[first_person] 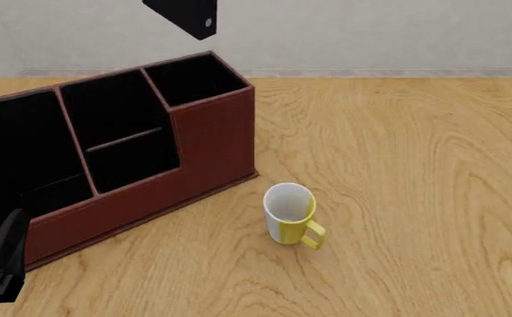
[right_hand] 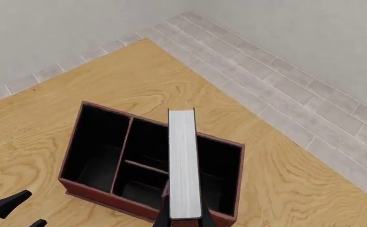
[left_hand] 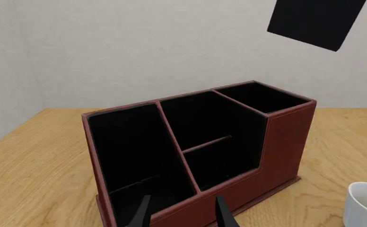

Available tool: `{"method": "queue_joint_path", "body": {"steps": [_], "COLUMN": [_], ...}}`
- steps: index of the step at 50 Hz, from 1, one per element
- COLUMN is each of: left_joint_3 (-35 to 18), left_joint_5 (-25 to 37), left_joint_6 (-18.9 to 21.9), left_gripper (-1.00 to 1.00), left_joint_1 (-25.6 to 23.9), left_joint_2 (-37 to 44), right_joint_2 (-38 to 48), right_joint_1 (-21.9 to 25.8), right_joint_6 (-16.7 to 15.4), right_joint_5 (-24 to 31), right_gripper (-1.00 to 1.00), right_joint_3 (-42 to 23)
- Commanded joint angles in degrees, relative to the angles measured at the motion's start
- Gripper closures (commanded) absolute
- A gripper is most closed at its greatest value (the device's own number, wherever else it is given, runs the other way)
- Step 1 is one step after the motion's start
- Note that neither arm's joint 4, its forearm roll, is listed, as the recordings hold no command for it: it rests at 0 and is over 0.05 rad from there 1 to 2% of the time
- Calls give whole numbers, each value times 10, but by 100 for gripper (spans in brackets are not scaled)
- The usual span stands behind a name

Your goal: Pick up the book and place it in the right compartment of the caddy.

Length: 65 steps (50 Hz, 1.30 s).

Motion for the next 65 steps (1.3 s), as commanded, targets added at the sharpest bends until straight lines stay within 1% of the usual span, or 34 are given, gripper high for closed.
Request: {"method": "queue_joint_path", "body": {"steps": [1, 5, 11, 18, 24, 29, 32, 34, 37, 43, 53, 58, 65], "left_joint_3": [0, 0, 0, 0, 0, 0, 0, 0, 0, 0, 0, 0, 0], "left_joint_5": [0, 0, 0, 0, 0, 0, 0, 0, 0, 0, 0, 0, 0], "left_joint_6": [0, 0, 0, 0, 0, 0, 0, 0, 0, 0, 0, 0, 0], "left_gripper": [-100, -100, -100, -100, -100, -100, -100, -100, -100, -100, -100, -100, -100], "left_joint_1": [0, 0, 0, 0, 0, 0, 0, 0, 0, 0, 0, 0, 0], "left_joint_2": [0, 0, 0, 0, 0, 0, 0, 0, 0, 0, 0, 0, 0], "right_joint_2": [20, 29, 39, 50, 59, 67, 72, 73, 76, 86, 99, 102, 110], "right_joint_1": [-9, -16, -20, -30, -28, -31, -34, -38, -43, -49, -53, -54, -55], "right_joint_6": [16, 10, 11, 17, 24, 27, 35, 32, 36, 44, 45, 47, 51], "right_joint_5": [-17, -23, -31, -60, -80, -86, -93, -97, -105, -113, -113, -120, -120], "right_gripper": [100, 100, 100, 100, 100, 100, 100, 100, 100, 100, 100, 100, 100], "right_joint_3": [-7, -9, -10, 10, 25, 25, 30, 31, 31, 28, 16, 26, 22]}}
